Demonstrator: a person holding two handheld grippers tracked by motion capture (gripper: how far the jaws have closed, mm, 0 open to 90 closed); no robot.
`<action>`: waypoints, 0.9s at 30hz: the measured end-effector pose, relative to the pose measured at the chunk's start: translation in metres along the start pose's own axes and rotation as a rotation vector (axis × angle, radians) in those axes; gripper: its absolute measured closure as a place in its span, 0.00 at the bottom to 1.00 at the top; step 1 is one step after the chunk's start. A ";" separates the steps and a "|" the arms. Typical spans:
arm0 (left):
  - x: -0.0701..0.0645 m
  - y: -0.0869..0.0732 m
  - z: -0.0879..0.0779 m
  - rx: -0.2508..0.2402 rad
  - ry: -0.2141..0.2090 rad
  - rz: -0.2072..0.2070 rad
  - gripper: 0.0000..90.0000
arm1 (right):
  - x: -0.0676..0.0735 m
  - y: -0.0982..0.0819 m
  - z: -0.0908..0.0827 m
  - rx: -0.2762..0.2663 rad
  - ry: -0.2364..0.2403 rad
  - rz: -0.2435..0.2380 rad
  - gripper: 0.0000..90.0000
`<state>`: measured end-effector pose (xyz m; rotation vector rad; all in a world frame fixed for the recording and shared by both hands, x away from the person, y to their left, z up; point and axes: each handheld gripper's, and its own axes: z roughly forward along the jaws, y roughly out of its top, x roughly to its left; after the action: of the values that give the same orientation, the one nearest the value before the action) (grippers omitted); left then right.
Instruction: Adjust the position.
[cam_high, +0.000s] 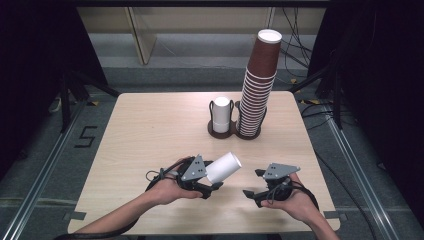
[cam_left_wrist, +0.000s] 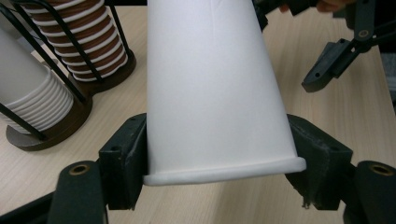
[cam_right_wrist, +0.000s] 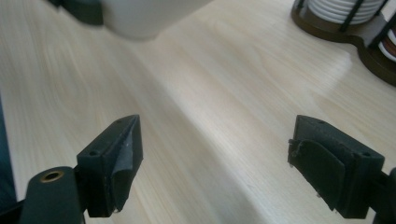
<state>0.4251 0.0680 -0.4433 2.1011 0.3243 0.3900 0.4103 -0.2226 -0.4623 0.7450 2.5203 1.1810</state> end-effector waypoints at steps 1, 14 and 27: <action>0.000 0.000 -0.001 0.014 -0.003 0.009 0.32 | 0.000 0.001 0.001 0.019 0.002 -0.032 0.19; 0.000 0.002 -0.009 0.168 -0.097 0.158 0.33 | 0.007 0.007 0.013 0.147 0.053 -0.173 0.18; -0.005 0.007 -0.004 0.293 -0.175 0.274 0.33 | 0.012 0.019 0.015 0.186 0.110 -0.340 0.18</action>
<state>0.4195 0.0656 -0.4363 2.4584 -0.0132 0.3301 0.4133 -0.1962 -0.4575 0.2754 2.7329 0.9042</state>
